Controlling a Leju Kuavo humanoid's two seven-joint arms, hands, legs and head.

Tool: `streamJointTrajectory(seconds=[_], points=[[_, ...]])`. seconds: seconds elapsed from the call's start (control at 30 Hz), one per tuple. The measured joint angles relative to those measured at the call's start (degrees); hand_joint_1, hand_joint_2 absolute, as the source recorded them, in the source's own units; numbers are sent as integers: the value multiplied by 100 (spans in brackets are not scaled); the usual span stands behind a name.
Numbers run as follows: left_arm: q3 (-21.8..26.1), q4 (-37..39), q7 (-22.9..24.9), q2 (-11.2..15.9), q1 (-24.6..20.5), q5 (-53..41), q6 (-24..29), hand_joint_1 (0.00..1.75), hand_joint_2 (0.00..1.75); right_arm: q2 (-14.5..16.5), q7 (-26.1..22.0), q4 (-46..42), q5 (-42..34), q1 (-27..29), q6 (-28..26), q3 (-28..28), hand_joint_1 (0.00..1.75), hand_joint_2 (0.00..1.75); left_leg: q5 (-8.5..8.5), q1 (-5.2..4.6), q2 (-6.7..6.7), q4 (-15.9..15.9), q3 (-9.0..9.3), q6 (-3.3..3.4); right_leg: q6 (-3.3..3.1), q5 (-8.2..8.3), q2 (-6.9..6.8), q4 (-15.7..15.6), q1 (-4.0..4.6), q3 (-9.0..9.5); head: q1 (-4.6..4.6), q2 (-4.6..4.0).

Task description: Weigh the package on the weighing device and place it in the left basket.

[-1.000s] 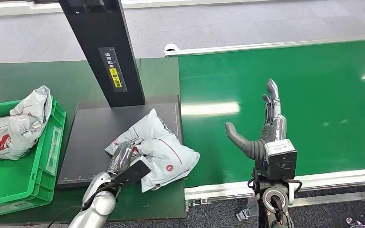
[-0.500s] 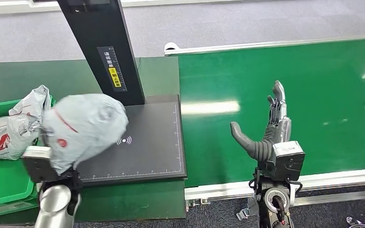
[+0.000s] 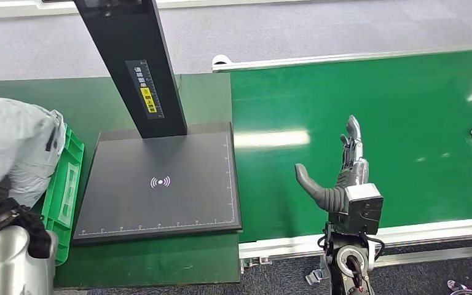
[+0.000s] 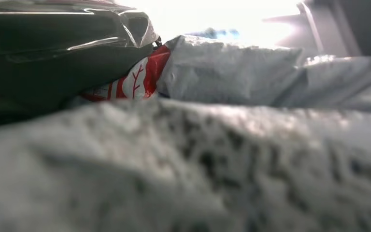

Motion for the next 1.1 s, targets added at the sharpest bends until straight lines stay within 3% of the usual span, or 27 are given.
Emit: streamJointTrajectory(seconds=[0.17, 0.33, 0.4, 0.47, 0.53, 0.9, 1.1], points=[[1253, 1620, -235, 751, -413, 203, 38, 172, 175, -37, 53, 115, -91, 127, -49, -12, 0, 175, -1, 14, 25, -3, 2, -6, -5, 0, 26, 9, 14, -17, -3, 0], [1942, 2610, -347, 1030, -585, 261, -96, 168, 175, -66, 178, 241, -119, 188, -52, -26, 0, 175, -3, 6, 1, -4, 9, -8, -8, -8, 5, 3, 6, 4, 4, 0], [2076, 2830, -361, 1098, -684, 234, -104, 117, 175, -66, 207, 305, -140, 208, -53, -29, 0, 175, -4, -4, -4, -6, 21, -7, -9, -10, 0, 2, -3, 15, 3, 0], [2146, 2981, -352, 1134, -769, 200, -101, 35, 175, -68, 224, 355, -168, 236, -58, -37, 0, 175, -6, -7, -4, -6, 29, -6, -9, -10, 1, 3, -7, 21, 2, 0], [2177, 3102, -339, 1160, -837, 184, -133, 0, 175, -68, 242, 392, -184, 267, -67, -44, 0, 175, -4, -6, -4, -6, 36, -7, -9, -9, 1, 4, -6, 26, 2, 0], [2081, 3087, -276, 1133, -851, 235, -503, 0, 175, -56, 306, 476, -173, 386, -79, -109, 0, 175, 7, -6, -6, -6, 50, -10, -12, -6, -3, 9, -5, 41, 3, 0], [1806, 2519, -247, 922, -597, 286, -760, 0, 175, -47, 316, 485, -122, 427, -78, -164, 0, 175, 6, -5, -4, -4, 45, -10, -10, -4, 0, 8, -5, 34, 5, 0]])
